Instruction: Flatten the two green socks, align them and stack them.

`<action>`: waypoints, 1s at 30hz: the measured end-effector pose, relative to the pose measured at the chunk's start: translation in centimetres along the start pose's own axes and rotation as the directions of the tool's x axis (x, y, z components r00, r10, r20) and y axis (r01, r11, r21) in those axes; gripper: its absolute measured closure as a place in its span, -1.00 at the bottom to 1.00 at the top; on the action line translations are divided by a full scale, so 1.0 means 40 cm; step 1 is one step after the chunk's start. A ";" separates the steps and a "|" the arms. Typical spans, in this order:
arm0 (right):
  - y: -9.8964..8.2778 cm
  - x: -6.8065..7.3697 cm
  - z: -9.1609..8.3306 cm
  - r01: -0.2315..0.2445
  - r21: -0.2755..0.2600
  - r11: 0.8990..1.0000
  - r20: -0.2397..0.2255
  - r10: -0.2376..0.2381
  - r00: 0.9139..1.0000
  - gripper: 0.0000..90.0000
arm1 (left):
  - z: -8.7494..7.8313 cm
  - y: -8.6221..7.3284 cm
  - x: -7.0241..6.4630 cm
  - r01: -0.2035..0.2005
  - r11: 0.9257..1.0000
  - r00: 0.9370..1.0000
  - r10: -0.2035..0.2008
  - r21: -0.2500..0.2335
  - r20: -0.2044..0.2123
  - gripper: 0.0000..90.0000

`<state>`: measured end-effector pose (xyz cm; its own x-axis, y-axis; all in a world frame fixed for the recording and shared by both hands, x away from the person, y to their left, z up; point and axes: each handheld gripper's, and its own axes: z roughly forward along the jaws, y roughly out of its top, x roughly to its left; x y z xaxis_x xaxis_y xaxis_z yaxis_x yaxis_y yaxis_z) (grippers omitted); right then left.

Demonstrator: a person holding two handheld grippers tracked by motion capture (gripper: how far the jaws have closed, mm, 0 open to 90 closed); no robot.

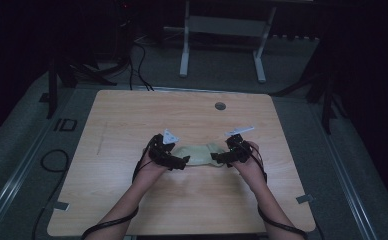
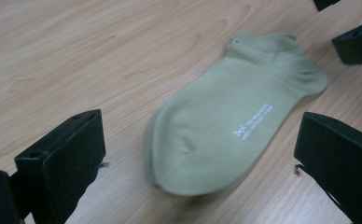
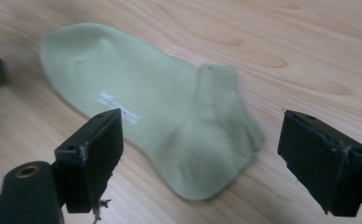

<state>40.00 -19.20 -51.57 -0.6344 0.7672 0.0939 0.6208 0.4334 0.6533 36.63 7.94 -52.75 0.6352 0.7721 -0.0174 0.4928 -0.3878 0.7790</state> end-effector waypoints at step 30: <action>-0.174 -0.062 -0.090 0.070 -0.087 0.994 0.072 -0.064 0.995 -0.71 | -0.173 -0.183 0.084 0.124 0.992 0.982 -0.128 -0.039 -0.137 -0.99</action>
<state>35.60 -25.82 -53.65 -0.6380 0.7700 -0.0028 0.5322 0.4436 0.7211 31.03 16.84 -54.19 0.4796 0.8769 -0.0311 0.5440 -0.2694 0.7947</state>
